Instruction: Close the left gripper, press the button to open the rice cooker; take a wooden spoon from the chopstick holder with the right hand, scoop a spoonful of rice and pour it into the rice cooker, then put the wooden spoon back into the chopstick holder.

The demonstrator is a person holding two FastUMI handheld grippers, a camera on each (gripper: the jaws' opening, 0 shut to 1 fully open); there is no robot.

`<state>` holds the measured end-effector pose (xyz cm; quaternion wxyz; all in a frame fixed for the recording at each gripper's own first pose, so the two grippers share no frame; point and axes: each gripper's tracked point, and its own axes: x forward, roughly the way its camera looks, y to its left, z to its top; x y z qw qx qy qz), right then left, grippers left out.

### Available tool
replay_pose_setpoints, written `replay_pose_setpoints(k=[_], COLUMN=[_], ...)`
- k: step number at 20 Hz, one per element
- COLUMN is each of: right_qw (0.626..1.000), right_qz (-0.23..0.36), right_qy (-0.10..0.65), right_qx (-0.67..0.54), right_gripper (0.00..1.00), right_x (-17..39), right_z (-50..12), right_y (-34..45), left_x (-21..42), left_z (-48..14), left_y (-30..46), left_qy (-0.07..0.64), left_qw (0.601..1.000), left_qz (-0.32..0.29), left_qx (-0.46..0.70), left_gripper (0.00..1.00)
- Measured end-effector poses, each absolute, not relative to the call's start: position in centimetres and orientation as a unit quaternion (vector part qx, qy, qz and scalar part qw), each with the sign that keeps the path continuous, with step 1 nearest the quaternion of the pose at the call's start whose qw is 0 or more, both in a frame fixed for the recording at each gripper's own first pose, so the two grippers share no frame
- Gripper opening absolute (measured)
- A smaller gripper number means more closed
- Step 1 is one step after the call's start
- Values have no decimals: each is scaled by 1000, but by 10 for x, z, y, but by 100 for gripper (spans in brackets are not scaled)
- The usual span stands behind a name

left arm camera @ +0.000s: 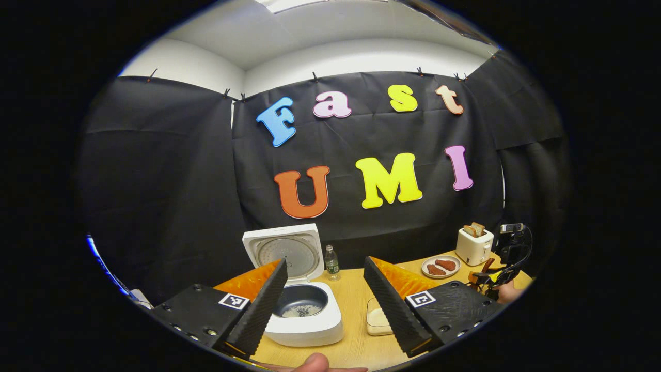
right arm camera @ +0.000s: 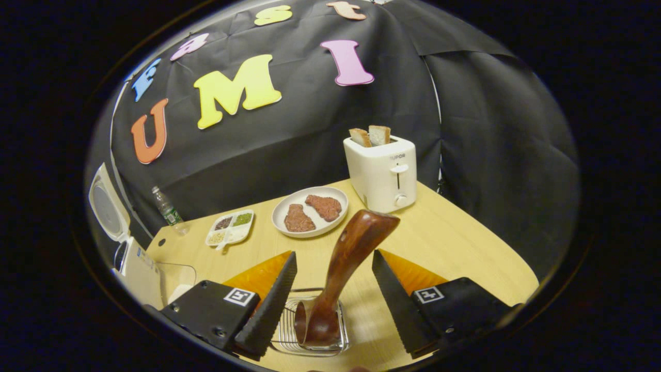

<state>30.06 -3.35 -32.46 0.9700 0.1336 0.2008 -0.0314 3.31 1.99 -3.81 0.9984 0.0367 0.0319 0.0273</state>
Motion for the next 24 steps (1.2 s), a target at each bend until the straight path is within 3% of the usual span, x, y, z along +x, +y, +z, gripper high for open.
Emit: replay_pose_setpoints(k=[1, 2, 3, 4, 5, 6, 7, 8, 9, 13, 24], right_qw=[969, 969, 969, 970, 970, 970, 970, 971, 971, 969, 981], right_qz=[-27, -22, -20, -15, -13, -9, -4, -2, -3, -4, 4], right_qy=[202, 204, 202, 201, 200, 198, 197, 196, 197, 196, 163], right_qx=[136, 136, 138, 137, 136, 138, 141, 141, 138, 151, 102], right_gripper=[90, 96, 89, 94, 86, 86, 72, 74, 58, 33, 28], right_x=[305, 308, 313, 317, 320, 323, 325, 328, 329, 328, 300], right_z=[-325, -325, -324, -323, -323, -322, -321, -320, -322, -321, -271], right_y=[-33, -32, -31, -30, -29, -28, -25, -25, -27, -30, -19], left_x=[34, 36, 36, 37, 37, 39, 39, 40, 41, 41, 34], left_z=[-41, -43, -44, -43, -43, -45, -45, -45, -45, -46, -49], left_y=[18, 15, 15, 16, 16, 15, 14, 15, 15, 17, 30], left_qy=[34, 36, 37, 36, 36, 38, 40, 39, 40, 42, 42], left_qw=[998, 998, 998, 998, 998, 998, 998, 998, 998, 997, 997], left_qz=[28, 27, 27, 28, 28, 27, 27, 28, 28, 31, 36], left_qx=[37, 38, 39, 41, 42, 43, 45, 46, 47, 50, 53], left_gripper=[94, 94, 95, 94, 95, 94, 94, 94, 95, 95, 94])
